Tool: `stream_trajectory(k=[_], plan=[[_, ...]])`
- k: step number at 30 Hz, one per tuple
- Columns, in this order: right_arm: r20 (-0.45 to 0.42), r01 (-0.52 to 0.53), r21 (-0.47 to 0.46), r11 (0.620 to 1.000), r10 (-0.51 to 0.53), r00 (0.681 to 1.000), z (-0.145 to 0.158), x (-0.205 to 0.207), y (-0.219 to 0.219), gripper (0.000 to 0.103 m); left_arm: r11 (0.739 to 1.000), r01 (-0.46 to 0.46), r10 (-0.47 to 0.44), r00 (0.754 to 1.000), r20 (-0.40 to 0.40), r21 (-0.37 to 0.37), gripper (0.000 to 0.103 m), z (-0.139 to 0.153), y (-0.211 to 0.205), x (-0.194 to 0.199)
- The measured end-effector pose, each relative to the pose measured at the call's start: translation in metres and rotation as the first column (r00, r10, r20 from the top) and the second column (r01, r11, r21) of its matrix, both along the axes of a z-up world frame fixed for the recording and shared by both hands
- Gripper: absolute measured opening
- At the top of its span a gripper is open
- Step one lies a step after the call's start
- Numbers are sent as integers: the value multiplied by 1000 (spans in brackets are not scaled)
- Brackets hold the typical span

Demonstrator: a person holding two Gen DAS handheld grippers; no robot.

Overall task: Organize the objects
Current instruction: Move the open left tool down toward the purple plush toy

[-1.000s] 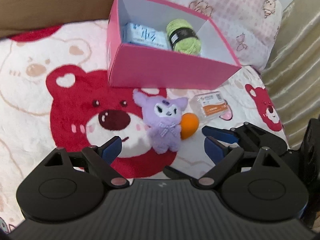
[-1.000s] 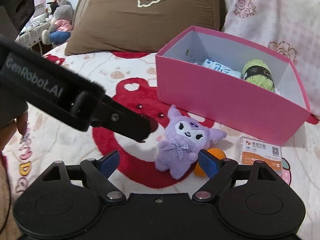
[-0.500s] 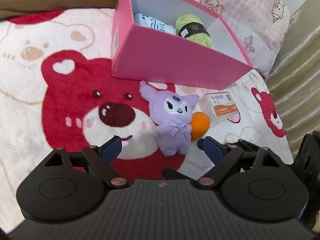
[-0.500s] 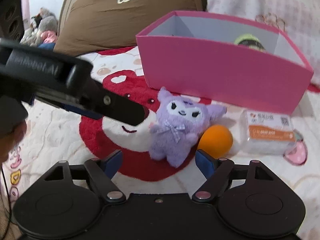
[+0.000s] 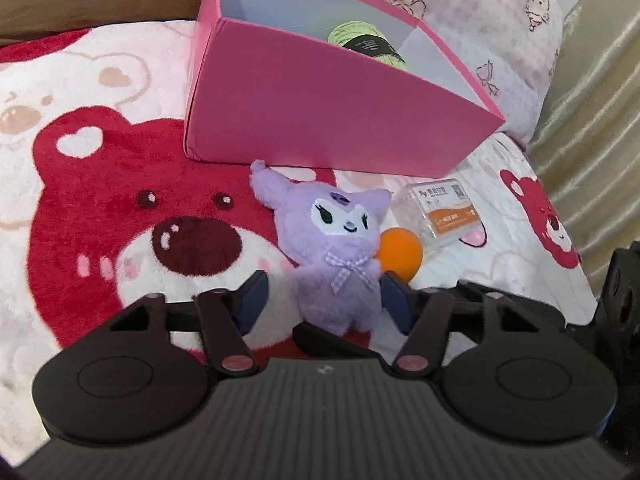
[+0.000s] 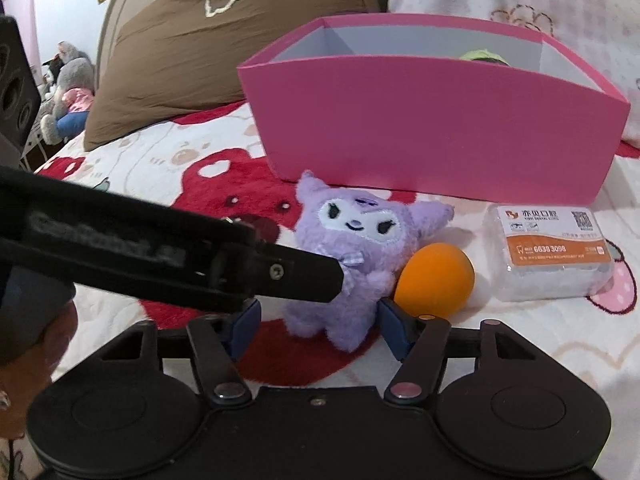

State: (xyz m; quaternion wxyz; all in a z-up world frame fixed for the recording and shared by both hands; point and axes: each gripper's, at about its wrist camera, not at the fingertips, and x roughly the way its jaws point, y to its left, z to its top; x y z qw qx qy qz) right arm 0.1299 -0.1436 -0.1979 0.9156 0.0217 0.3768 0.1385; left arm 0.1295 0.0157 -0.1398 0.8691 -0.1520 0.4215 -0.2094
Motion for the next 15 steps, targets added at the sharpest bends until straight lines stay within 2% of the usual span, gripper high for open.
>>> stream_trajectory(k=[4,7,15], plan=[[12,4,-4,1000,-4,1000,-5,2,2,63,999,-6,5,1000,-20,-36,40,-9,-3,5],[32,-10,-59,998,12,999,-7,2,6,54,1000,4,-4,1000,1,-25,38,-9,-6,2],[37,-56,-84,995,59,998,-7,0,3,48,997,4,-9,998,-65,-74,38,-14,-1,4]])
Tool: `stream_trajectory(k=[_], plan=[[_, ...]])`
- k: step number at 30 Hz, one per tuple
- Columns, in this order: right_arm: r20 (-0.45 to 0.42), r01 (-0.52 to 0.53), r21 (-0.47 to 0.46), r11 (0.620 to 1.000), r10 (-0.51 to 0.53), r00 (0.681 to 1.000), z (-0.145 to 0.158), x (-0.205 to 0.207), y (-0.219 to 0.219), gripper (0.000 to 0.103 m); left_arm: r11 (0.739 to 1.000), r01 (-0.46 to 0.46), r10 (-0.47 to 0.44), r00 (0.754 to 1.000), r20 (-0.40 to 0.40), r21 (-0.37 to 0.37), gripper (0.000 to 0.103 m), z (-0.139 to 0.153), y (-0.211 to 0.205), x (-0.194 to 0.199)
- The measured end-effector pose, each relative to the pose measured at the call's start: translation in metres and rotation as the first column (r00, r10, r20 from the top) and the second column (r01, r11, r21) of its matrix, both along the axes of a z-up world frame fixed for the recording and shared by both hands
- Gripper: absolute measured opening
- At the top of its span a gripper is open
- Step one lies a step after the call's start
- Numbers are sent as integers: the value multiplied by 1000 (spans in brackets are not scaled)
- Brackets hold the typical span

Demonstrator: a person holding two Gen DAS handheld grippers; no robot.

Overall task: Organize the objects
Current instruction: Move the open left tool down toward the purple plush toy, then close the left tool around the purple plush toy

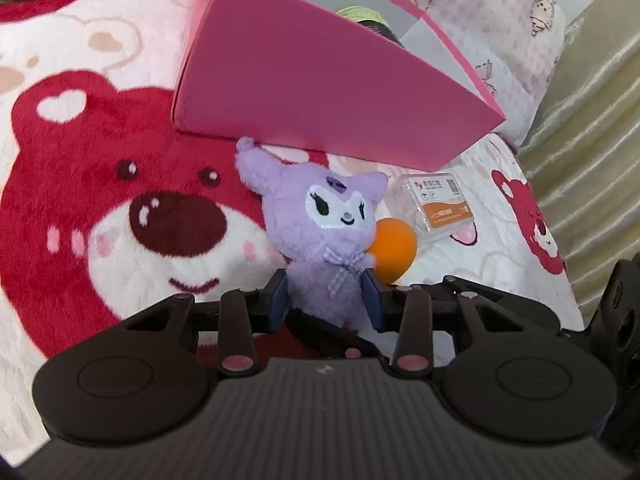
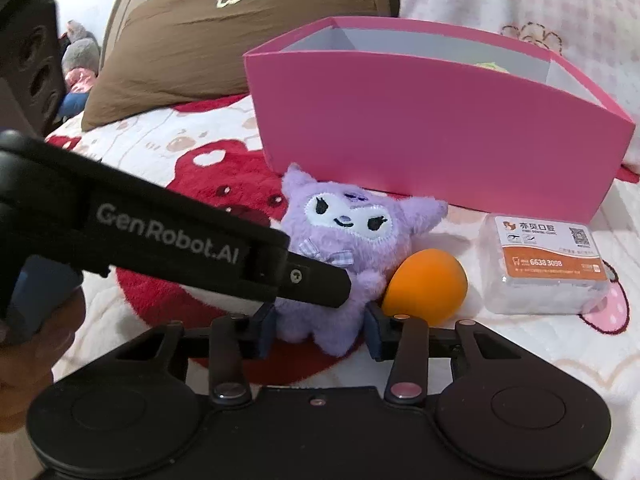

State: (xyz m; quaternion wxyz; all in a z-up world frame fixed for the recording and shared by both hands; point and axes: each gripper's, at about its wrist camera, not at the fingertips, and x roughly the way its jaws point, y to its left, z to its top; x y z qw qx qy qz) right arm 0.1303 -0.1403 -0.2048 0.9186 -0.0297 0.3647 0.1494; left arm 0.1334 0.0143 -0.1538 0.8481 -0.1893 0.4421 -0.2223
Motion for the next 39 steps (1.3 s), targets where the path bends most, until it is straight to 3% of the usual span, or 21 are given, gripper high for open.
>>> stream_trajectory(k=[5,9,12,14,18,21,26,30,34,37,38,39], plan=[[7,-43,0,999,43,999,3,-5,4,47,1000,-9,9,1000,-20,12,38,7,6,-9],[-27,-148,-25,989,147,989,8,-14,8,47,999,-35,29,989,-145,-37,38,4,15,-19],[-53,-213,-63,975,209,976,7,-21,9,50,998,-38,28,982,-189,-45,39,1,14,-23],[-52,-204,-67,977,201,978,6,-24,7,53,999,-28,22,983,-183,-32,39,3,12,-23],[-41,-117,-103,988,113,993,-1,-19,5,78,1000,-2,0,988,-156,-11,43,6,10,-24],[-56,-89,-81,993,85,995,-3,-15,4,79,999,-4,9,992,-125,35,43,10,12,-26],[-72,-68,12,998,69,995,4,-14,-2,86,999,-33,35,995,-89,27,49,17,18,-23],[-68,-45,119,992,53,996,12,-13,-14,87,997,-72,73,996,-54,22,45,16,22,-21],[-94,-66,163,984,82,992,11,-6,-8,85,996,-95,94,993,-74,-4,35,10,28,-14],[-141,-30,161,986,53,989,1,9,-2,72,992,-118,112,985,-134,-39,32,1,33,-10],[-159,-8,141,990,31,987,-3,13,0,57,990,-128,117,980,-158,-57,32,-4,35,-9],[-178,0,145,989,26,984,-5,16,-1,55,988,-137,123,978,-170,-70,31,-6,36,-9]])
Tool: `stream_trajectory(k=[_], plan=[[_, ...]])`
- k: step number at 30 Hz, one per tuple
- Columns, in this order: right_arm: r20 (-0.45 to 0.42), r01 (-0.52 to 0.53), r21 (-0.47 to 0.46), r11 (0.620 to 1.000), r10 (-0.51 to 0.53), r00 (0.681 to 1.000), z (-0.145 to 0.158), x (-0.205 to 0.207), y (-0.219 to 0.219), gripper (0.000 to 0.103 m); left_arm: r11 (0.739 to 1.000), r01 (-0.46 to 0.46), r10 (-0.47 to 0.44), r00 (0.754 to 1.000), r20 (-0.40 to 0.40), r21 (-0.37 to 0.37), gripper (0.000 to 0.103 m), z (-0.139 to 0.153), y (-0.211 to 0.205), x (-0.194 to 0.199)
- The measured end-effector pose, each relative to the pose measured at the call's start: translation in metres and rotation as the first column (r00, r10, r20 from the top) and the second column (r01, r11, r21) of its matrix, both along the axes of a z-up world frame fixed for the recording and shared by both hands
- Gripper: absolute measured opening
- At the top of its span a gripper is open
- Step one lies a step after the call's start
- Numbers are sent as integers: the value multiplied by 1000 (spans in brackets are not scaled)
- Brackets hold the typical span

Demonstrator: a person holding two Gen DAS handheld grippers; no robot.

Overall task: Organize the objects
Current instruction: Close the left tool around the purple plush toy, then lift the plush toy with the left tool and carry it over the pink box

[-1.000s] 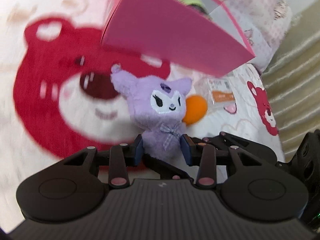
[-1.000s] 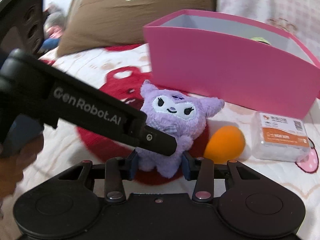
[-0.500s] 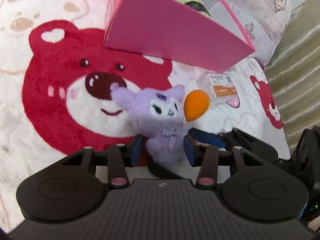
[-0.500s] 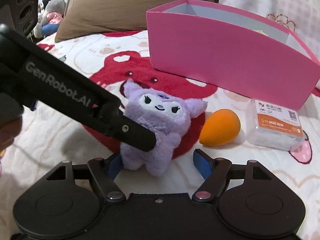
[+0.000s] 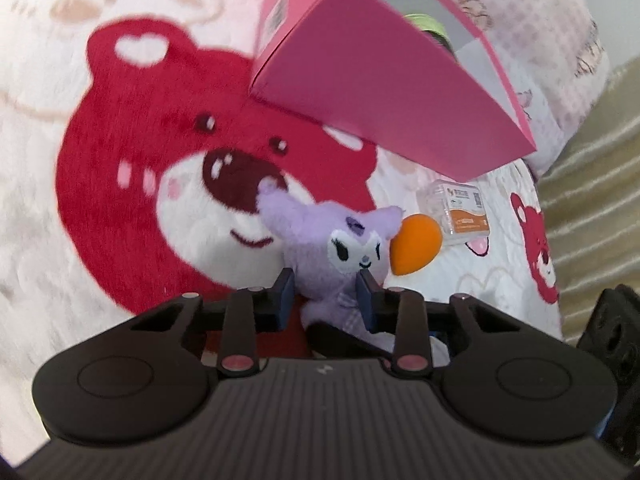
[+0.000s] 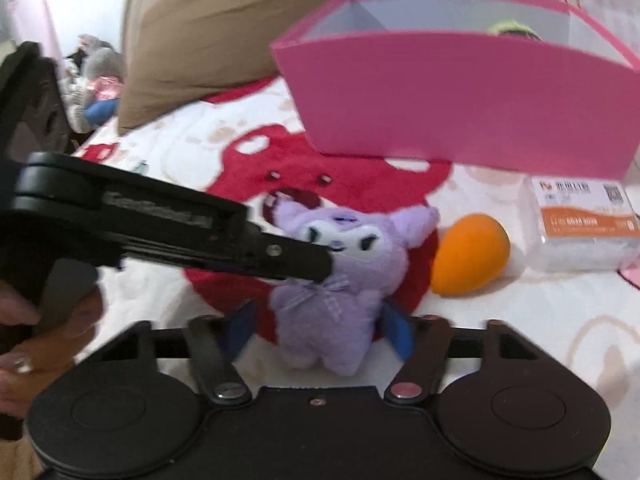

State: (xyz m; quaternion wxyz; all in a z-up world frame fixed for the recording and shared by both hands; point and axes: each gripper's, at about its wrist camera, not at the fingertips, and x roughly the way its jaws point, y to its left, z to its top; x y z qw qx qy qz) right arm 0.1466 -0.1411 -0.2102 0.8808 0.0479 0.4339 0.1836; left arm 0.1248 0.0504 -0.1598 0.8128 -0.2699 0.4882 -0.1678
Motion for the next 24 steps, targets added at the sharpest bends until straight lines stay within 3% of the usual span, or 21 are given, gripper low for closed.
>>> stream_trajectory(k=[2,7,11,24], plan=[[-18,12,19,1000,-11,1000,-2,-2,-2,54,1000,-5,5,1000,4,4,31,-1,-1,-1],[17,-12,-47,999,12,1000,1,-12,8,53,994,20,-26,998,62,108,30,9,-16,-10],[71,-46,-90,995,53,996,10,-25,8,53,997,19,-24,997,72,75,30,12,-13,-12],[98,-101,-80,992,109,989,43,-41,-13,53,999,13,-16,995,94,34,29,40,-26,-31]])
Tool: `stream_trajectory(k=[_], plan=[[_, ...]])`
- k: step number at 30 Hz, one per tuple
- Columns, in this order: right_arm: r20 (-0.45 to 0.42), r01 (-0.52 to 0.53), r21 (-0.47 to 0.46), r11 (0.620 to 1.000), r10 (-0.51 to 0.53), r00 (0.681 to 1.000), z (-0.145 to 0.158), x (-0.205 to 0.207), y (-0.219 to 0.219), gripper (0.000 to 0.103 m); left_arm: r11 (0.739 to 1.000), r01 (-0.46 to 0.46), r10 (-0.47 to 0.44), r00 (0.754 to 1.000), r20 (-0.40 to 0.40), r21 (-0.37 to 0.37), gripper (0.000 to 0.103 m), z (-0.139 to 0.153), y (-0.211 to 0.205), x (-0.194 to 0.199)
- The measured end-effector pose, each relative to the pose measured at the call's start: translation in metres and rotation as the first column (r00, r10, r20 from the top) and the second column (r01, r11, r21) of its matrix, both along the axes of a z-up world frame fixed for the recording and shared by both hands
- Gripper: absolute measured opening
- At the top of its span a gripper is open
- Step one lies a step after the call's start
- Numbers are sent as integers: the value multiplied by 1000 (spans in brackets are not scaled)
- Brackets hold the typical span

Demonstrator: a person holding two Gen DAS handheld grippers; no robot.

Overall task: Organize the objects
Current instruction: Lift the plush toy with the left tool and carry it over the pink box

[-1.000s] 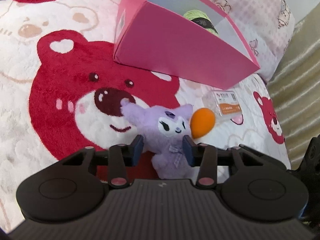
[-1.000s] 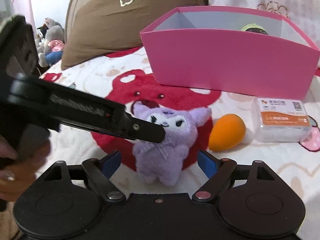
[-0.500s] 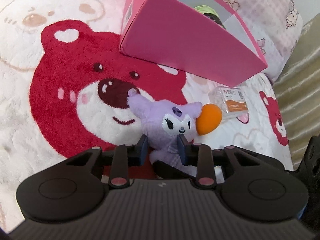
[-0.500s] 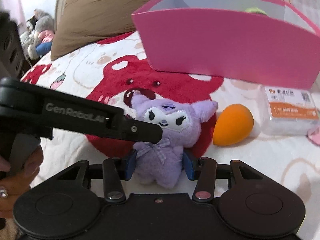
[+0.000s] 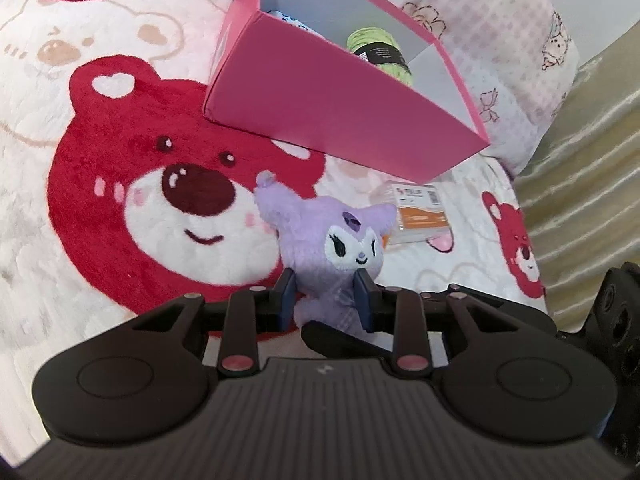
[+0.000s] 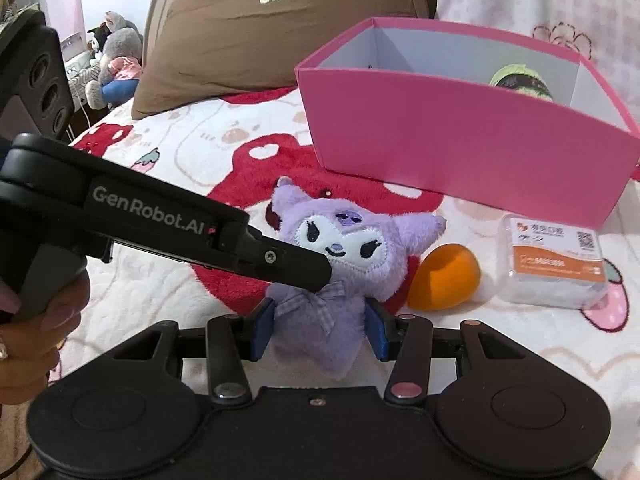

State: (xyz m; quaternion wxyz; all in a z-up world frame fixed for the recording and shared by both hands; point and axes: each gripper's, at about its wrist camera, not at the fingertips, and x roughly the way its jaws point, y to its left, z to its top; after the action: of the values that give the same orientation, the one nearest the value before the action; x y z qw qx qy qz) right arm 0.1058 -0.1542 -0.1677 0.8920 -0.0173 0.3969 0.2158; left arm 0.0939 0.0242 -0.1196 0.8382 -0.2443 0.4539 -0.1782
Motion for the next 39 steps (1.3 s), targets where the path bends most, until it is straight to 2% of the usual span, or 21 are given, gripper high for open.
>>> stream_trajectory(k=[5,8,10,19,29,33,39], plan=[[-26,-21,-34,999,20,999,14,-3,-5,53,1000,2,-2,999,-39,-8,29,9,-10,-4],[-38,-55,-69,996,52,998,21,-2,-6,53,999,-17,14,996,-90,-37,29,17,-13,-1],[-31,-63,-99,993,60,998,28,-2,-7,53,1000,2,-4,997,-82,-15,29,25,-18,1],[-36,-76,-57,995,74,997,70,-2,-20,53,1000,-1,1,993,-122,-5,29,76,-23,5],[26,-51,-31,998,52,998,133,-4,-15,53,999,17,-15,999,-48,28,28,145,-19,4],[61,-58,-53,997,61,996,149,-5,-9,53,999,18,-17,999,-30,29,28,162,-15,4],[41,-70,-14,997,70,997,164,12,-13,53,999,10,-9,1000,-14,46,28,178,-12,13]])
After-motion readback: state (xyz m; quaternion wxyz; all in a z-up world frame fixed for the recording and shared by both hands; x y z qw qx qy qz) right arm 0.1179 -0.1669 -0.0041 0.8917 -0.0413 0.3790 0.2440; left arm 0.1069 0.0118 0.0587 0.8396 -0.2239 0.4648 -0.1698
